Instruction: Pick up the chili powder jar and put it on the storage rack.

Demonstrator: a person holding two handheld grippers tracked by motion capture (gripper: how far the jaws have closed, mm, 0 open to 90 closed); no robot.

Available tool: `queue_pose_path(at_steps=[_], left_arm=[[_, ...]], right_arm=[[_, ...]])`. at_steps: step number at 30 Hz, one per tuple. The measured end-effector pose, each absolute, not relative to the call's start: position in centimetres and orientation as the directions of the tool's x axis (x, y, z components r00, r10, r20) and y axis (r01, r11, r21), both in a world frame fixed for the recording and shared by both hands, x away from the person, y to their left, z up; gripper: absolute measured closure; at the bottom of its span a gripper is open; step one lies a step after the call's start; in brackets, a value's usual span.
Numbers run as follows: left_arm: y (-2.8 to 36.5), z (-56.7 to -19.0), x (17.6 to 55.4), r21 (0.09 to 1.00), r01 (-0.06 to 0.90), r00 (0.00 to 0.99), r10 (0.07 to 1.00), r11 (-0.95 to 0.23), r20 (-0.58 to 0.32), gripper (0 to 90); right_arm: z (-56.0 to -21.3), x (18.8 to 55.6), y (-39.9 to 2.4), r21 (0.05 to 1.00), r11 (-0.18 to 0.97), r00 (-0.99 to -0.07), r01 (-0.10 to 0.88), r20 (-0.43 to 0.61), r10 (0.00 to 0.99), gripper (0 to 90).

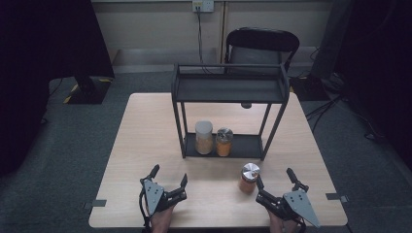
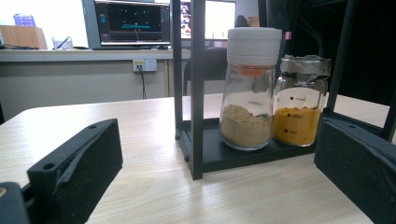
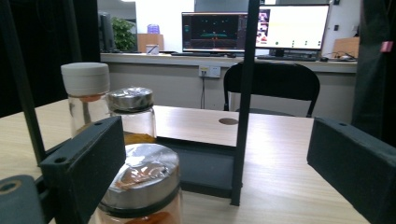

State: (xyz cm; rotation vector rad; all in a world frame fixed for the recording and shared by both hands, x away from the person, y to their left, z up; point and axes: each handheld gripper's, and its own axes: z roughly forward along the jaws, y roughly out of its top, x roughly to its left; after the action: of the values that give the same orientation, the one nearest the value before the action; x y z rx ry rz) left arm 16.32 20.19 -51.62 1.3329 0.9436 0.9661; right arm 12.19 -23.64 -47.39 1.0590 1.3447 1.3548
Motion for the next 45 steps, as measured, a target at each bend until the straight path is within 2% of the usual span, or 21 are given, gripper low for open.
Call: queue_pose_path(at_steps=[25, 45], left_arm=[[20.2, -51.6, 16.3, 1.0, -0.021, 0.331, 0.944, 0.006, 0.001, 0.5], [20.2, -51.6, 16.3, 1.0, -0.021, 0.332, 0.943, 0.006, 0.002, 0.5]], right_arm=[[-46.6, 14.0, -24.3, 0.999, 0.046, -0.35, -0.029, -0.053, 0.935, 11.8], [-47.1, 15.4, -24.0, 0.998, 0.066, -0.404, 0.011, -0.056, 0.913, 18.2]])
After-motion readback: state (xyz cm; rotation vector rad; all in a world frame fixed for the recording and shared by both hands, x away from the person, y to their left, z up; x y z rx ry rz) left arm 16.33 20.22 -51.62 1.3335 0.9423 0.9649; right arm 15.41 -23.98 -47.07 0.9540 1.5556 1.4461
